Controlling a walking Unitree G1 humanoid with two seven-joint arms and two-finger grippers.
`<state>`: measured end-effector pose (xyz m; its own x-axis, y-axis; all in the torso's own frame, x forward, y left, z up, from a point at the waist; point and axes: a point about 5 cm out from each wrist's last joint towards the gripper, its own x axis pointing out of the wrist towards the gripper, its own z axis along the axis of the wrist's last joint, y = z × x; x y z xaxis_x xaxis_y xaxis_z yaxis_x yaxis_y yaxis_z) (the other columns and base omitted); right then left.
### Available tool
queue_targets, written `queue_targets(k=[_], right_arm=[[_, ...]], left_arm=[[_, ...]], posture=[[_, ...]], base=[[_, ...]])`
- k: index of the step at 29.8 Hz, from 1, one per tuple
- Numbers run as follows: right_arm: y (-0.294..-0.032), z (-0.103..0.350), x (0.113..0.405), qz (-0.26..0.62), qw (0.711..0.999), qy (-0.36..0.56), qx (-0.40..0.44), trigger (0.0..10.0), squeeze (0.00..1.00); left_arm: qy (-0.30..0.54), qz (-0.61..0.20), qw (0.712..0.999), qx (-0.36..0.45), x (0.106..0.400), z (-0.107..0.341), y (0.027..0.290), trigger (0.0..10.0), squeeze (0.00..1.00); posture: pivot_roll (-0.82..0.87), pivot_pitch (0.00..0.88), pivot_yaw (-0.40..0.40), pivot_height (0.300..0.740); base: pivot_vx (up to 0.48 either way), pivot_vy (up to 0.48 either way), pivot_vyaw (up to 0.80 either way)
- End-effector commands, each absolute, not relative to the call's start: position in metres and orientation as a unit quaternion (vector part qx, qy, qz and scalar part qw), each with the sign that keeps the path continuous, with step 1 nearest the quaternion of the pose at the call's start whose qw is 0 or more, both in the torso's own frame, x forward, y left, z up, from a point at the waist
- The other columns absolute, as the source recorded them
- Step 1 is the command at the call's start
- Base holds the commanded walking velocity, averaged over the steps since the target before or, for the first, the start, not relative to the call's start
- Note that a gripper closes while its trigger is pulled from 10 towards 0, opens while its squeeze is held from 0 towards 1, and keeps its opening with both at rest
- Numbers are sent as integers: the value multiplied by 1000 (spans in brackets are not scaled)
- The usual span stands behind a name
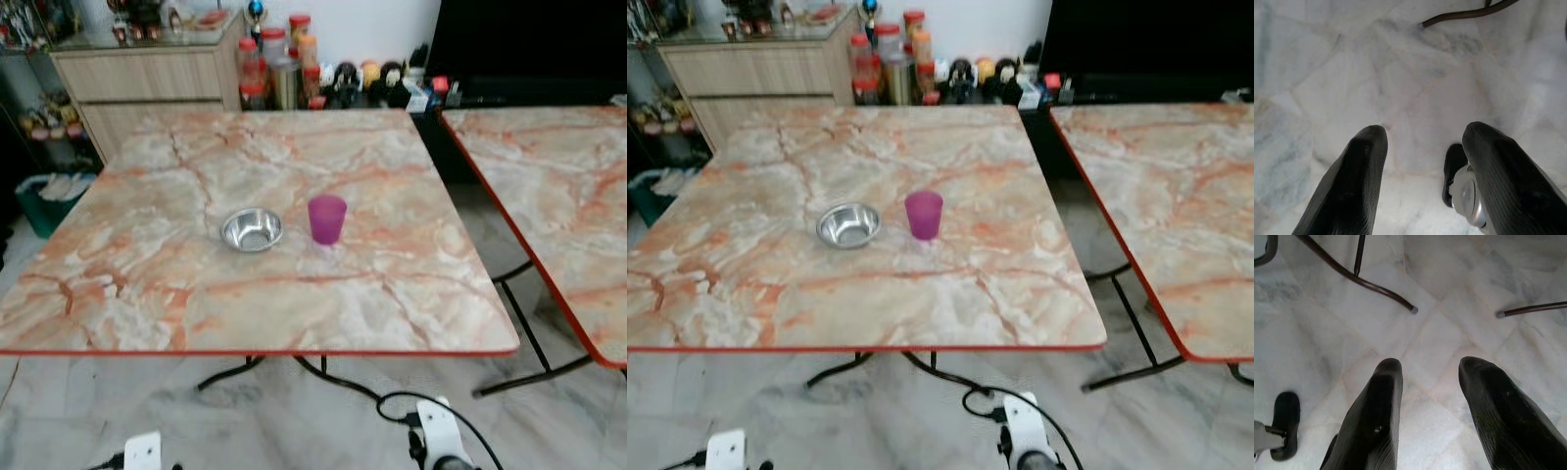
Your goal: Setting the table
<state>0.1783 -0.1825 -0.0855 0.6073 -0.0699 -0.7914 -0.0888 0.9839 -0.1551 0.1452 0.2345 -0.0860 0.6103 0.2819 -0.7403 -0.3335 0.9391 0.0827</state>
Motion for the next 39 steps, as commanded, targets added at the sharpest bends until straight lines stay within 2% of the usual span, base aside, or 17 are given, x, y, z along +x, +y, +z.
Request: queue_targets(k=[1,4,7,12,13,17,19,21,23,24,26,29,31,33,35,36,39], right_arm=[[-182,-87,176,0,890,449,-87,10000,0],[-183,-88,173,-4,888,451,-87,10000,0],[-184,-89,171,-15,888,453,-80,10000,0],[-185,-89,170,-15,887,454,-80,10000,0],[-185,-89,171,-15,887,454,-81,10000,0],[-186,-87,175,-16,889,451,-82,10000,0],[-186,-85,178,-18,890,448,-80,10000,0],[-186,-85,179,-19,891,447,-80,10000,0],[-187,-85,179,-21,891,447,-79,10000,0],[-187,-85,179,-21,891,447,-79,10000,0],[-187,-85,179,-21,891,447,-79,10000,0],[-187,-85,180,-22,891,446,-78,10000,0],[-187,-84,181,-24,892,445,-77,10000,0],[-186,-84,181,-24,891,446,-79,10000,0],[-186,-84,181,-25,892,445,-78,10000,0],[-186,-84,181,-26,893,443,-76,10000,0],[-186,-84,181,-26,893,443,-75,10000,0]], left_arm=[[393,207,895,-34,144,-83,245,10000,0],[378,253,890,-44,143,-80,254,10000,0],[341,376,859,-65,135,-72,281,10000,0],[299,438,846,-57,138,-58,305,10000,0],[263,479,836,-50,143,-46,322,10000,0],[185,544,818,-32,160,-15,350,10000,0],[112,558,822,-8,184,17,368,10000,0],[94,557,825,-1,190,25,371,10000,0],[4,502,864,39,233,71,374,10000,0],[4,502,864,39,233,71,374,10000,0],[-37,447,891,69,258,94,364,10000,0],[-90,371,920,90,290,123,343,10000,0],[-125,289,945,85,318,143,315,10000,0],[-137,212,963,93,334,151,289,10000,0],[-140,185,969,83,340,153,278,10000,0],[-141,130,979,67,349,156,257,10000,0],[-141,111,982,64,352,158,250,10000,0]], posture=[[66,0,7,740],[67,0,7,740],[70,0,7,740],[79,0,2,740],[79,0,2,740],[81,0,-6,740],[83,0,-8,740],[83,0,-8,740],[86,0,-11,740],[86,0,-11,740],[84,0,-12,740],[79,0,-6,740],[75,0,-3,740],[67,0,3,740],[60,0,8,740],[58,0,10,740],[58,0,10,740]], base=[[0,0,0],[0,0,0],[0,0,0],[0,0,0],[0,0,0],[0,0,0],[0,0,0],[0,0,0],[0,0,0],[0,0,0],[0,0,0],[0,0,0],[0,0,0],[0,0,0],[0,0,0],[0,0,0],[0,0,0]])
